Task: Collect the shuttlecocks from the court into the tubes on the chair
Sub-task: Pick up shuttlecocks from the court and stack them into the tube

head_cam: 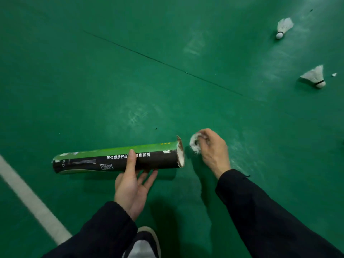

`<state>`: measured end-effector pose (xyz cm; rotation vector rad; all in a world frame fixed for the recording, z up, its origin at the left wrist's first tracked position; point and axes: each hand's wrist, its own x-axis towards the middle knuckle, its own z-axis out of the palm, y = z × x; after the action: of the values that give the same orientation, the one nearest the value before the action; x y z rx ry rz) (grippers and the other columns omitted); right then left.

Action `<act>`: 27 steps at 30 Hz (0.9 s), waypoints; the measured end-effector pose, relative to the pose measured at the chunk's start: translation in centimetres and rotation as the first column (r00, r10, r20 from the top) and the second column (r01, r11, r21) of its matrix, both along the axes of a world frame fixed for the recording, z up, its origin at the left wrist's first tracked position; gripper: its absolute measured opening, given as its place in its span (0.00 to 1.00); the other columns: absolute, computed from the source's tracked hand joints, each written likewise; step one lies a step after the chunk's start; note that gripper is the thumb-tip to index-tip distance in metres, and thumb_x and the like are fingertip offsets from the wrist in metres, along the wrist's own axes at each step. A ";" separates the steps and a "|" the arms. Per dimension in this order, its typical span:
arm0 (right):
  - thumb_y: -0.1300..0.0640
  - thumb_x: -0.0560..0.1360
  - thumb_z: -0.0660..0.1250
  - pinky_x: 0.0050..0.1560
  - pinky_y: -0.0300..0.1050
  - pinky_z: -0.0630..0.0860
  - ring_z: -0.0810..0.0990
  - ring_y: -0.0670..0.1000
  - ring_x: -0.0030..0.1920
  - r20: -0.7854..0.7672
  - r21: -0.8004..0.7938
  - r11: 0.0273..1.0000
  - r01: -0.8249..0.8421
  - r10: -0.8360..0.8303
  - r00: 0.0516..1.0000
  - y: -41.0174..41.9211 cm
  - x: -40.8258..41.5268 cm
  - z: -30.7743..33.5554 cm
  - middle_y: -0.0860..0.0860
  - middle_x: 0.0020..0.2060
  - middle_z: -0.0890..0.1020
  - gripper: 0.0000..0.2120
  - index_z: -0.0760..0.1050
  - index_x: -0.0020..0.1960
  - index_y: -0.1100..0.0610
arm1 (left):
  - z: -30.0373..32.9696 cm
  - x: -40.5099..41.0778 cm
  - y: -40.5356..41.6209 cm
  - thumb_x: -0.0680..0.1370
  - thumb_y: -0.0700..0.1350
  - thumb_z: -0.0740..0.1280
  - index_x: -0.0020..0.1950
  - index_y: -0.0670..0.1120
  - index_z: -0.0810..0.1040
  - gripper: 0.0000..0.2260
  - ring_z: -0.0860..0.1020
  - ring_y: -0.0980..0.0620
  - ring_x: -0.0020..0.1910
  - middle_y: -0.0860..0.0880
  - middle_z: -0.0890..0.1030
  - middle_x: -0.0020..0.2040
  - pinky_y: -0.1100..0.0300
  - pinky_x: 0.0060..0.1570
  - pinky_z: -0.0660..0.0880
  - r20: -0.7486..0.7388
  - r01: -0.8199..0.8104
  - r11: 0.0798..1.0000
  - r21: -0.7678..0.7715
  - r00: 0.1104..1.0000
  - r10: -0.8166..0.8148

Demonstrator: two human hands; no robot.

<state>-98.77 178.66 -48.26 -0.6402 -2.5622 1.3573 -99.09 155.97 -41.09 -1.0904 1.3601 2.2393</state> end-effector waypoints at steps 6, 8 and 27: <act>0.67 0.76 0.70 0.40 0.42 0.77 0.79 0.47 0.39 -0.058 -0.584 0.801 0.133 -0.204 0.977 0.9 6.8 7.5 0.56 0.41 0.84 0.07 0.79 0.50 0.57 | 0.4 0.4 4.0 0.77 0.56 0.71 0.66 0.44 0.77 0.22 0.82 0.44 0.60 0.43 0.85 0.60 0.52 0.45 0.84 -0.015 0.209 0.977 0.046 0.978 -0.208; 0.61 0.74 0.73 0.40 0.47 0.75 0.75 0.47 0.38 0.029 -0.448 0.848 0.283 -0.303 0.953 1.4 8.8 7.8 0.56 0.42 0.81 0.08 0.75 0.48 0.55 | 1.1 1.3 6.6 0.77 0.57 0.70 0.66 0.44 0.77 0.23 0.84 0.46 0.58 0.45 0.86 0.59 0.53 0.46 0.83 -0.029 0.344 0.934 0.094 0.939 -0.343; 0.41 0.72 0.71 0.19 0.38 0.63 0.68 0.47 0.19 -0.017 -0.724 0.675 0.144 -0.226 0.974 12.9 23.9 13.1 0.70 0.46 0.82 0.20 0.83 0.58 0.53 | 5.5 10.4 25.5 0.62 0.62 0.80 0.60 0.45 0.79 0.33 0.83 0.45 0.55 0.42 0.85 0.57 0.53 0.37 0.83 -0.219 0.729 0.684 -0.031 0.663 -0.716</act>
<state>-74.90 191.61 -35.18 -0.8725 -1.7333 2.2474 -88.74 181.45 -35.55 -0.1767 1.4507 1.7792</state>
